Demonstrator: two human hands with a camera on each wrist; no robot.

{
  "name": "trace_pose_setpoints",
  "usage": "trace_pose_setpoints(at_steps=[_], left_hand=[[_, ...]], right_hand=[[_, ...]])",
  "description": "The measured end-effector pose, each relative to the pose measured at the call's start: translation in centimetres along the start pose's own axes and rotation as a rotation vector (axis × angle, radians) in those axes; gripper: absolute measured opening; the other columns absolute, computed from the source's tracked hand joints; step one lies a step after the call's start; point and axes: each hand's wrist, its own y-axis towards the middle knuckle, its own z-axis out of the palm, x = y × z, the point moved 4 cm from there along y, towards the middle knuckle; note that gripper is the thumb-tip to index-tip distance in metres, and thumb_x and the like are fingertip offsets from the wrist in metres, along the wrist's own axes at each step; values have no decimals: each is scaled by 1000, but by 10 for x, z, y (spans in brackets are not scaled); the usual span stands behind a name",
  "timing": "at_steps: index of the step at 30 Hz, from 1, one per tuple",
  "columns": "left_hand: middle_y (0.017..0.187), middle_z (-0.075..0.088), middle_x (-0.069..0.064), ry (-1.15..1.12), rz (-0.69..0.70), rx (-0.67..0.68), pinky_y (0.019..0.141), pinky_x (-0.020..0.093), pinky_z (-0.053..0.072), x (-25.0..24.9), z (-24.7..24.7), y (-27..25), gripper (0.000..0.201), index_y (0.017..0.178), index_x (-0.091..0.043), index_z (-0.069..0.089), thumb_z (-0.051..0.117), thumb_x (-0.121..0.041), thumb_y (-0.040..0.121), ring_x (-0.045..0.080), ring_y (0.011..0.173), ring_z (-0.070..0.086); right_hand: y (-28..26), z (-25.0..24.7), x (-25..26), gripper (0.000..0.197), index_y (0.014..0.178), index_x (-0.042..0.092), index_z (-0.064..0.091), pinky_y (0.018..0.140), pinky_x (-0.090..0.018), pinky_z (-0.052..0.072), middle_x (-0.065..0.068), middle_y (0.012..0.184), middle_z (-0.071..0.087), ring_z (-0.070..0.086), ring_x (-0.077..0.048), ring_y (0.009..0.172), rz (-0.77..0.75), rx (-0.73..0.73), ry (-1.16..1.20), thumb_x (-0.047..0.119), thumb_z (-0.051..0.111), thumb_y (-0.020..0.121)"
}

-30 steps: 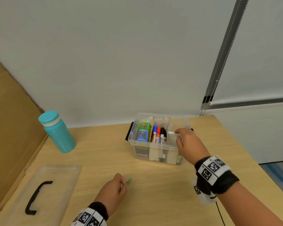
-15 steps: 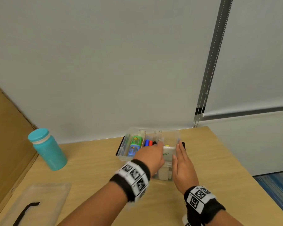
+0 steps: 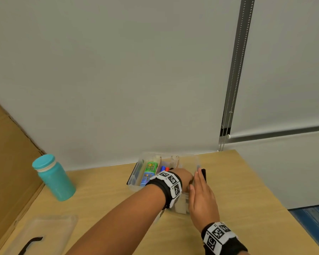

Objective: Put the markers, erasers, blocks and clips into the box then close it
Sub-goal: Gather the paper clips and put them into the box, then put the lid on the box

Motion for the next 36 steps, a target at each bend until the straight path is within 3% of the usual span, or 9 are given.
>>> trace_pose_setpoints(at_steps=[2, 6, 10, 13, 16, 21, 26, 31, 36], left_hand=[[107, 66, 16, -55, 20, -54, 81, 35, 47, 2, -1, -5, 26, 110, -4, 63, 50, -18, 93, 30, 88, 60], [115, 63, 12, -265, 61, -274, 90, 35, 48, 9, 0, -25, 30, 119, -8, 59, 47, -12, 92, 29, 105, 60], [127, 50, 0, -449, 109, -672, 100, 32, 42, 23, 10, -66, 37, 128, -19, 52, 50, -15, 92, 17, 115, 49], [127, 44, -7, -635, -23, -915, 103, 28, 40, 61, 40, -111, 39, 129, -26, 49, 53, -22, 91, 10, 117, 44], [125, 42, -8, -745, -222, -979, 102, 34, 42, 112, 97, -162, 42, 130, -28, 46, 56, -22, 89, 14, 117, 46], [132, 46, 6, -759, -729, -873, 105, 42, 39, 207, 208, -247, 47, 133, -18, 45, 59, -23, 89, 25, 122, 46], [143, 38, 19, -882, -1150, -558, 108, 50, 33, 271, 292, -303, 62, 142, -13, 34, 58, -34, 89, 38, 130, 38], [152, 26, 15, -908, -1172, -377, 113, 48, 26, 293, 327, -305, 70, 147, -13, 23, 53, -41, 90, 34, 138, 27], [148, 31, 15, -931, -1148, -346, 111, 49, 28, 303, 332, -290, 72, 146, -18, 23, 53, -47, 87, 34, 136, 29]], right_hand=[[0, 0, 0, 77, 152, 15, 17, 115, -35, 27, 8, 160, 2, 21, -7, 144, 4, 4, -8, 55, -6, 91], [3, -2, -1, 69, 151, 11, 20, 114, -37, 30, 2, 161, 8, 25, -12, 143, -18, -6, -35, 46, 3, 94], [1, -1, -4, 65, 150, 11, 21, 112, -37, 32, -1, 160, 12, 29, -17, 142, -15, -19, -61, 43, 6, 96], [-1, -6, -2, 63, 149, 10, 24, 116, -41, 26, -4, 158, 20, 26, -23, 143, 10, -38, -120, 41, 9, 96], [-10, -16, 20, 53, 145, 12, 31, 118, -46, 18, -5, 156, 27, 20, -25, 145, -89, -84, -174, 30, 21, 96], [-45, 8, 102, 44, 135, 11, 47, 115, -41, 26, -4, 145, 44, 33, -22, 140, -565, 22, -111, 20, 40, 93], [-66, 86, 175, 31, 118, 19, 54, 98, -29, 44, 2, 131, 51, 47, -15, 120, -622, 330, -24, 23, 41, 90], [-84, 180, 226, 48, 138, 6, 37, 103, -41, 38, -10, 147, 33, 37, -28, 128, -587, 833, -236, 33, 36, 98], [-93, 220, 254, 61, 148, 6, 17, 114, -40, 26, -15, 154, 23, 24, -29, 141, -397, 972, -191, 37, 36, 99]])
